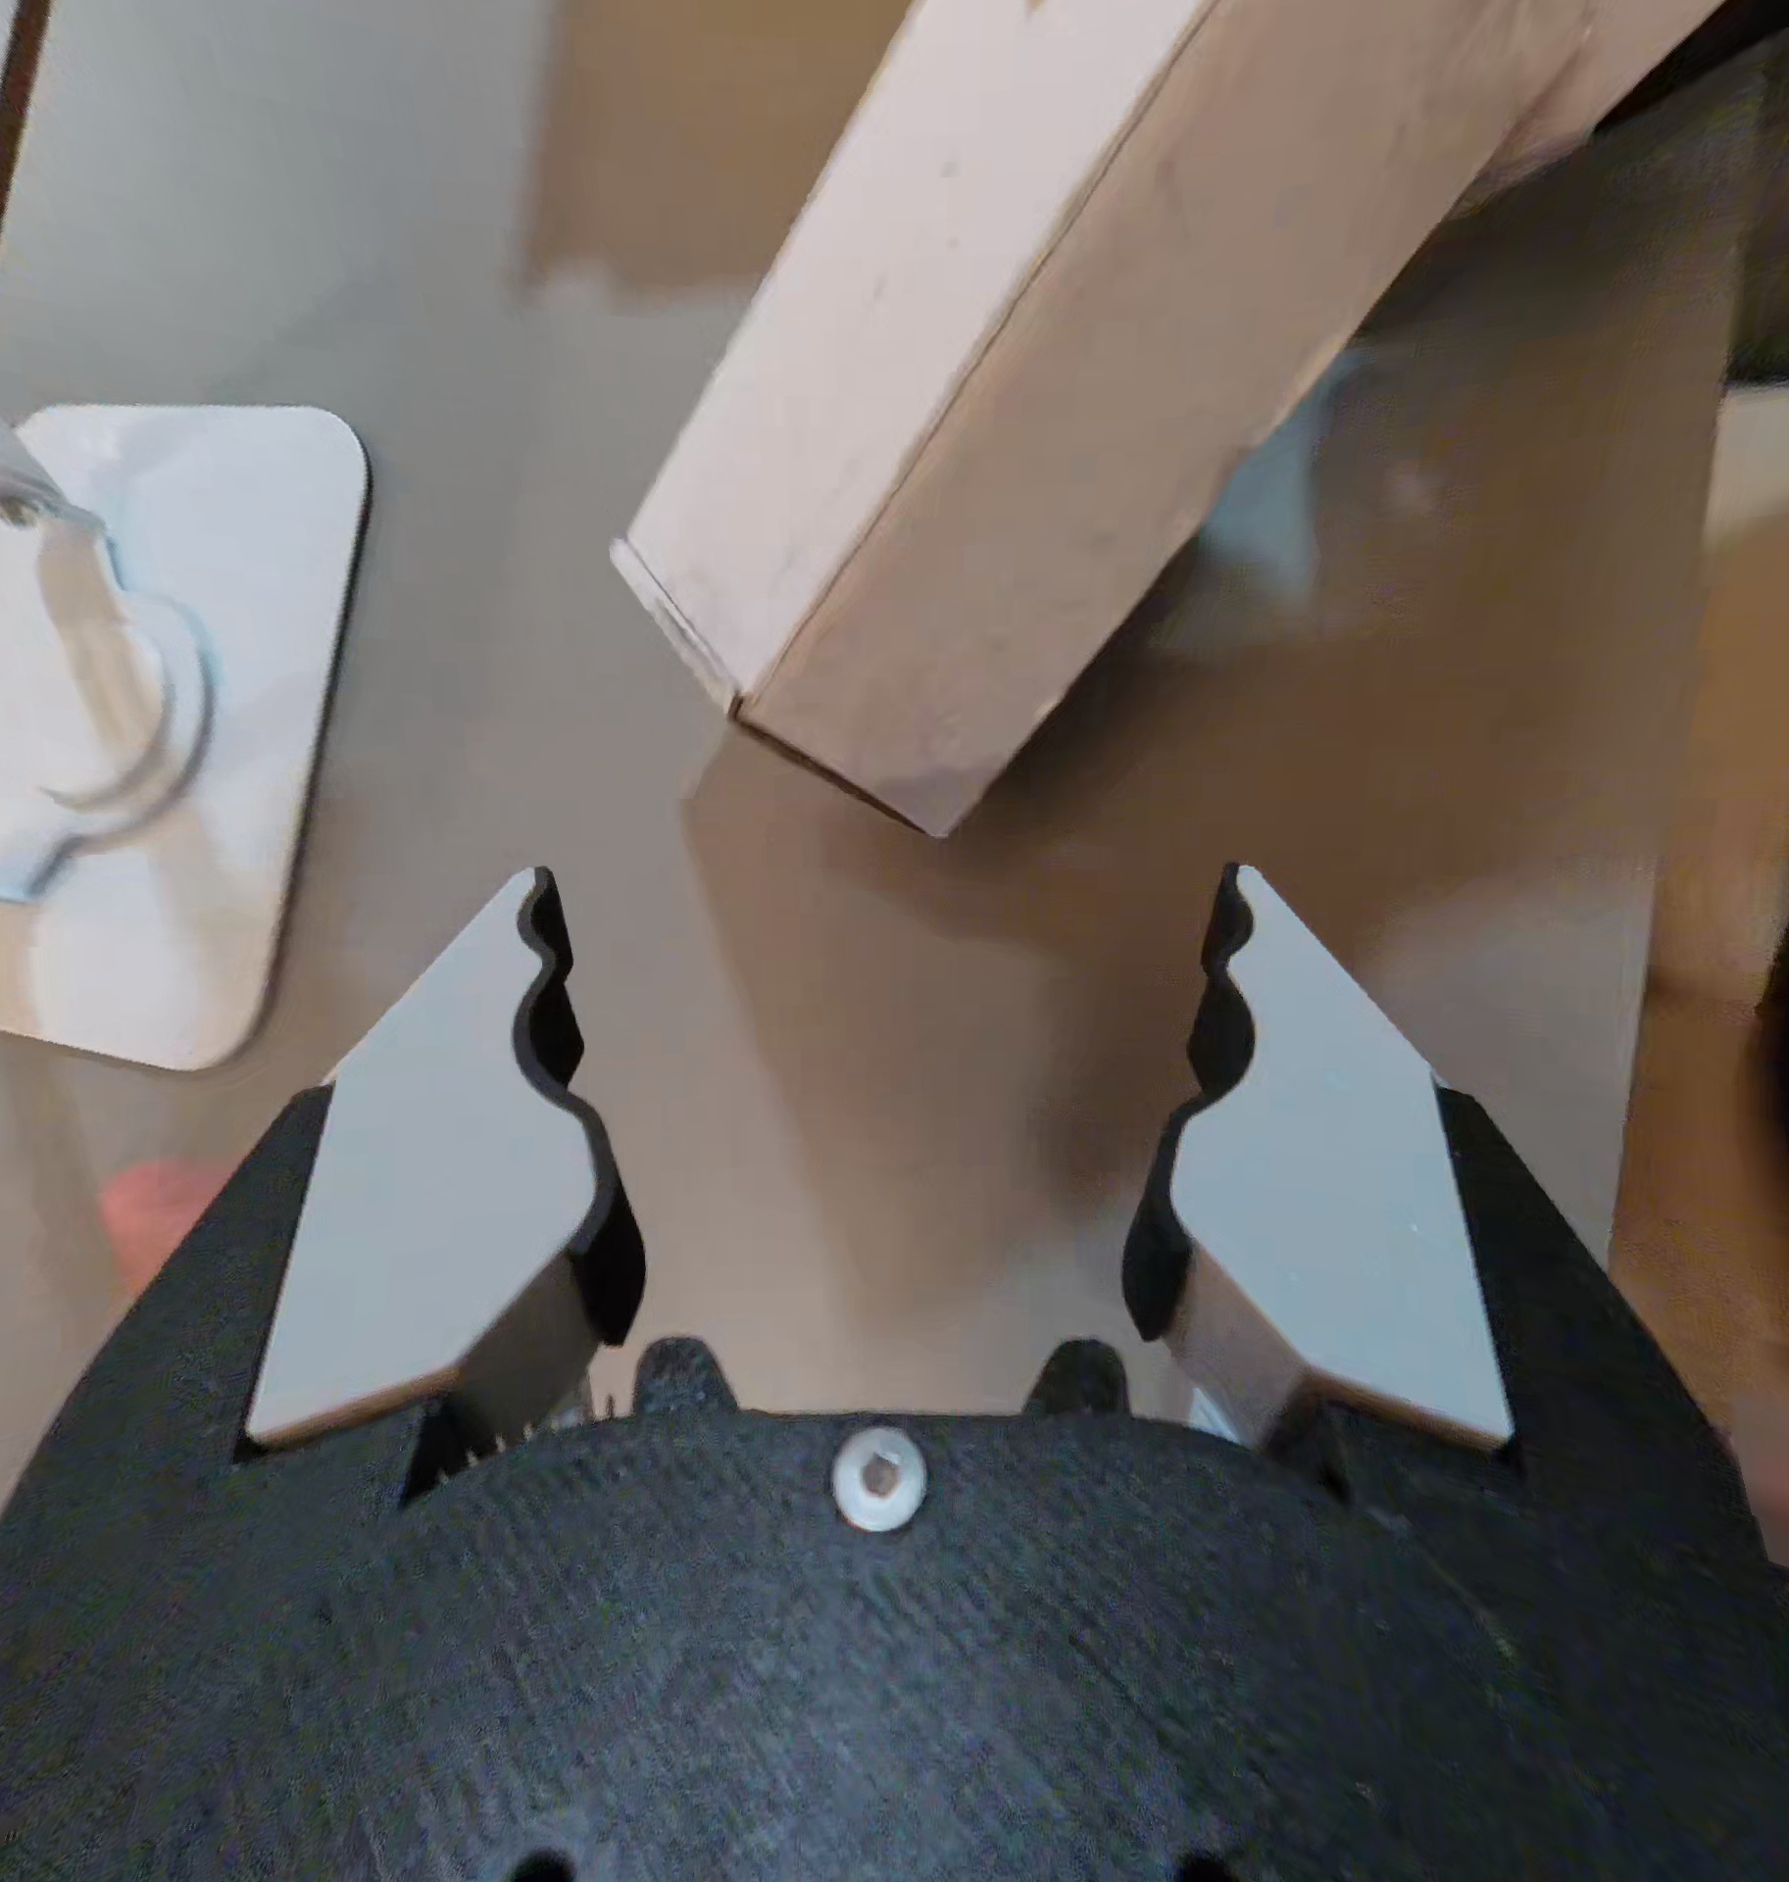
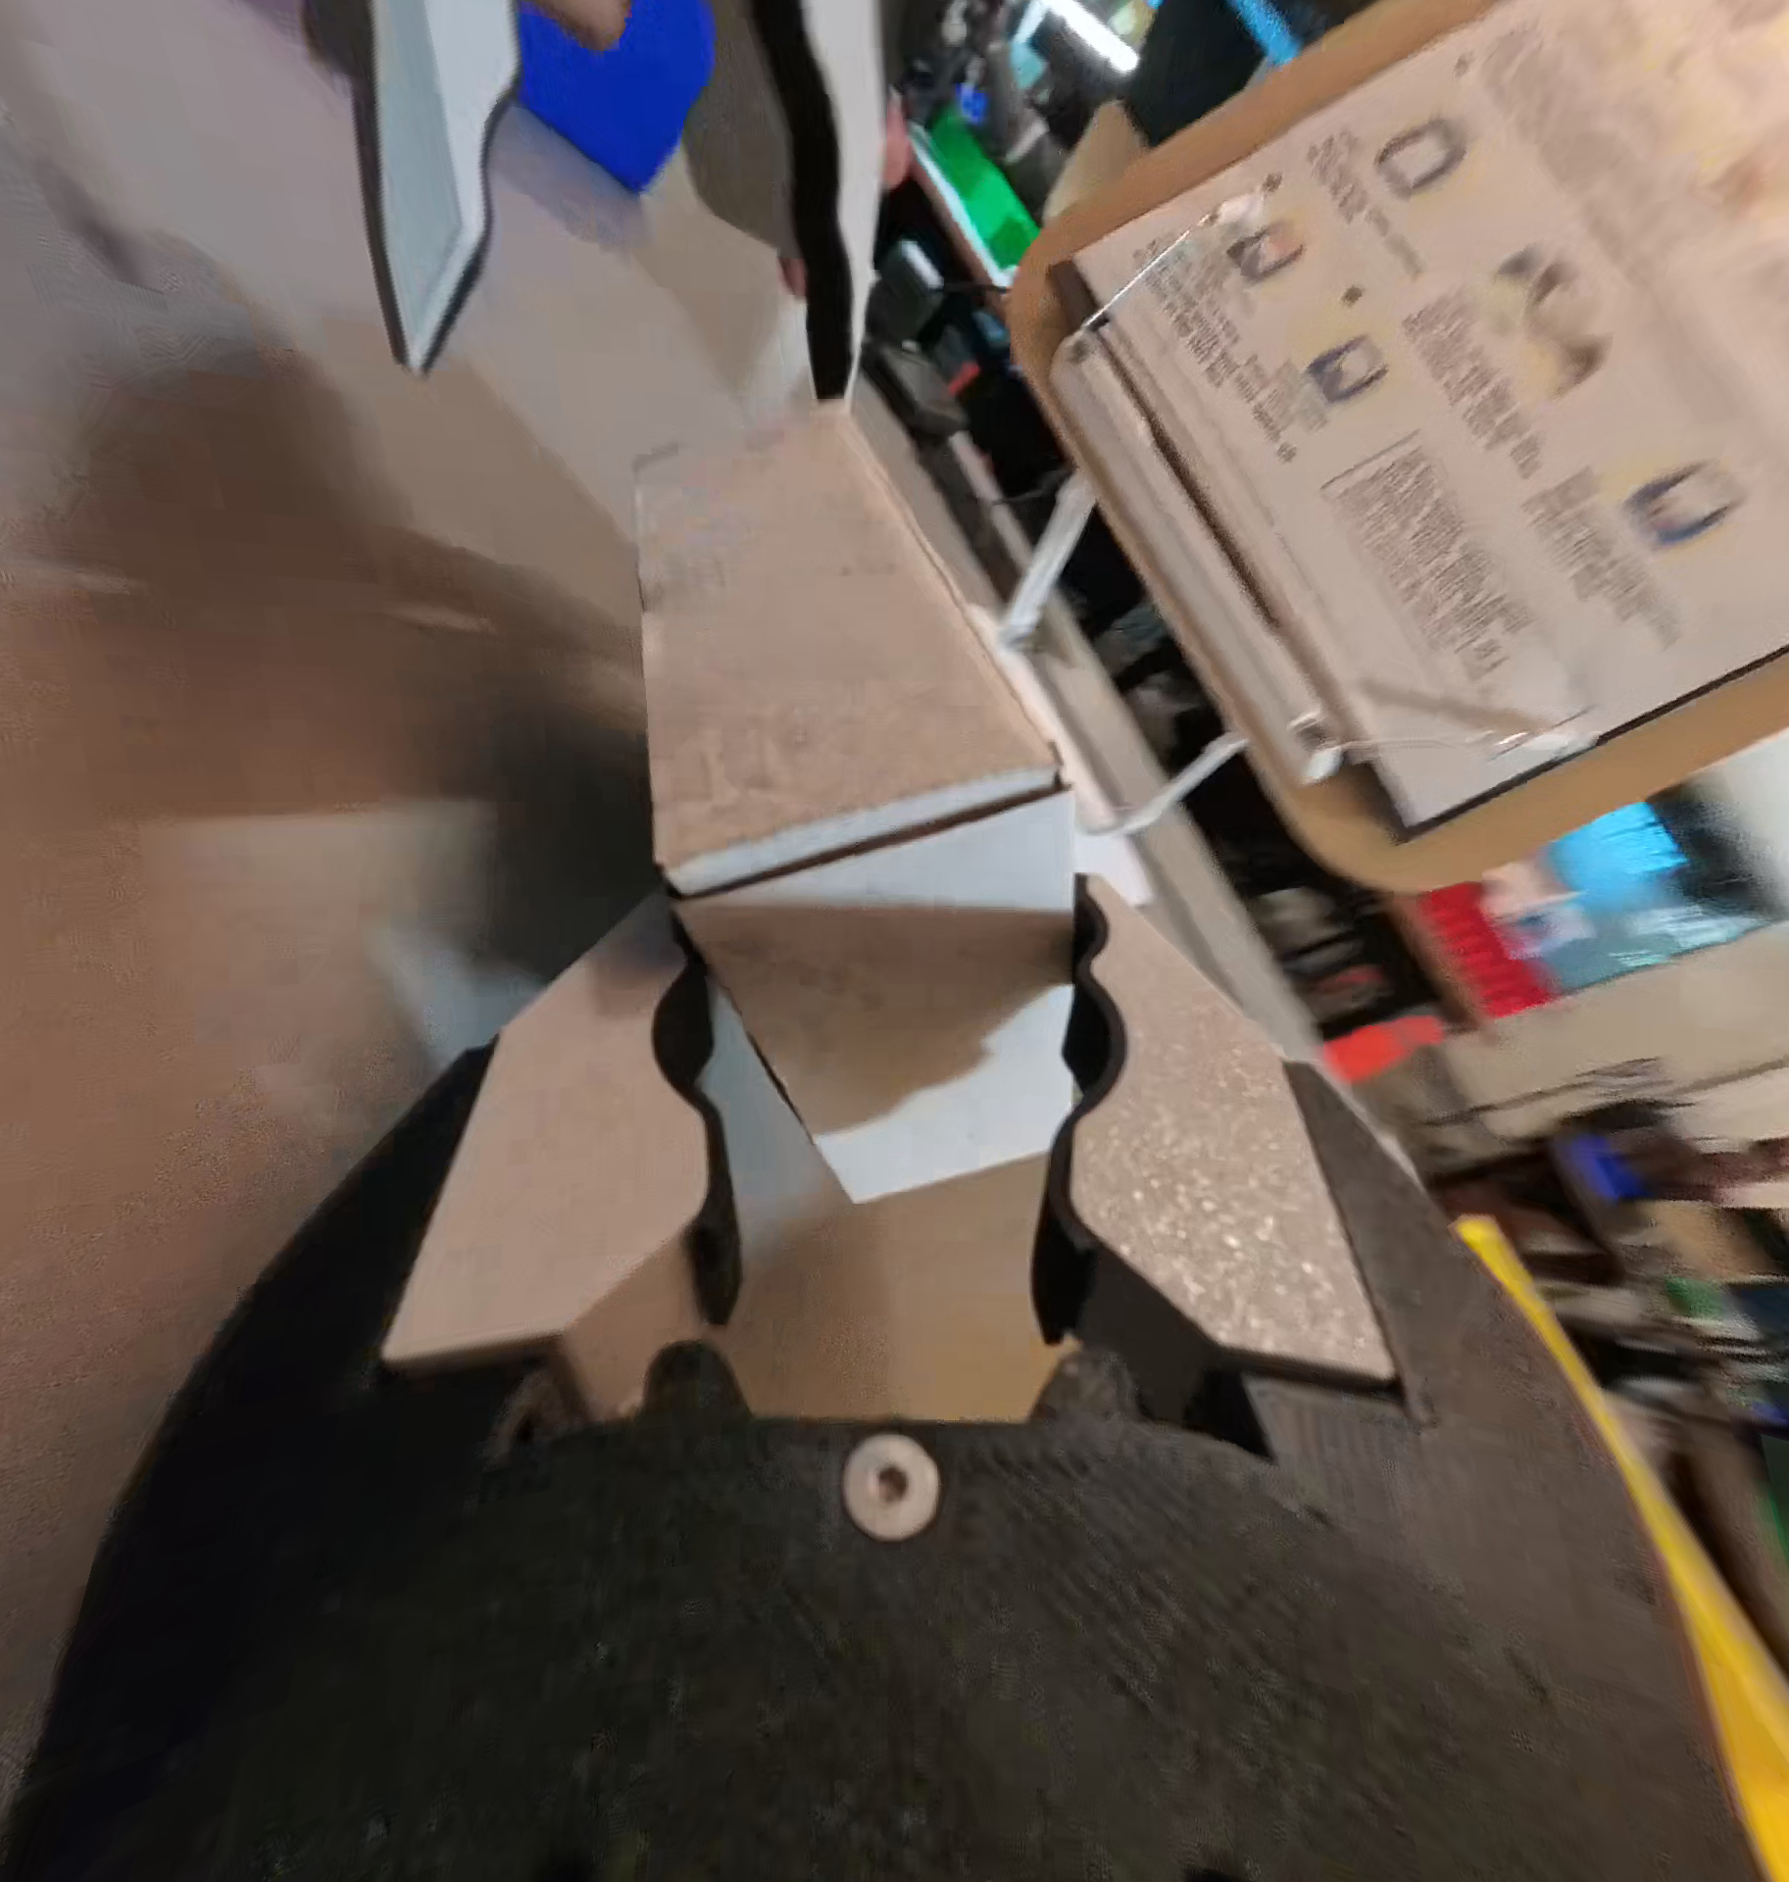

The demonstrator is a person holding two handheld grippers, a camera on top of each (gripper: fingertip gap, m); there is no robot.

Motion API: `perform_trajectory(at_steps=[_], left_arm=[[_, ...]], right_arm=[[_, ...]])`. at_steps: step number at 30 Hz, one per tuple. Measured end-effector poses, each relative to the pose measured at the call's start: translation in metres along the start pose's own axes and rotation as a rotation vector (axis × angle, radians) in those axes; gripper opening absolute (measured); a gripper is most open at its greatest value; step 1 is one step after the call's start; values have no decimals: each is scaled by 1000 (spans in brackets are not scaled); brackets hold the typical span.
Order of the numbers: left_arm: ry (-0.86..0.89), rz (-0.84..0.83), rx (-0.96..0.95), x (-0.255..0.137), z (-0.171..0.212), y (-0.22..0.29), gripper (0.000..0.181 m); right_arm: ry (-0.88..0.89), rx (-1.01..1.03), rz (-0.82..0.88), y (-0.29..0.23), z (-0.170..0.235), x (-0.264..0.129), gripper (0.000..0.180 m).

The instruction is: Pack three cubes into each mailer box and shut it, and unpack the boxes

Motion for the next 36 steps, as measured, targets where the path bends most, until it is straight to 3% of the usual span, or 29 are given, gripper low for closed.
perform_trajectory(at_steps=[2,5,7,10,15,20,26,31,36], left_arm=[[93,-13,-84,10,11,4,121],[165,-91,-148,26,20,7,116],[261,-176,-164,20,9,7,105],[388,-193,-66,9,-14,17,110],[447,-47,-87,19,-24,34,88],[512,-106,-99,14,-19,33,72],[563,-127,-230,7,-12,12,69],[564,-216,-291,0,-14,9,67],[552,-290,-332,-4,-18,21,66]], right_arm=[[34,145,-117,-1,2,0,69],[47,205,-194,-2,2,1,68],[77,235,-289,-7,-2,0,68],[80,265,-356,-9,-1,-1,68],[73,294,-420,-11,5,2,68],[32,387,-295,1,12,13,74],[41,444,-142,17,17,11,71],[62,311,57,33,10,2,61],[176,130,153,16,-45,-22,51]])
Point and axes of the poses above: each gripper's, where its closed fingertips meet, x out along the fingers, z out of its underside, y = z × x across the jaws, the point moved 5 cm from there along -x, back along the fingers, and after that the axes turned 12 degrees about -y, right-handed, at the moved point
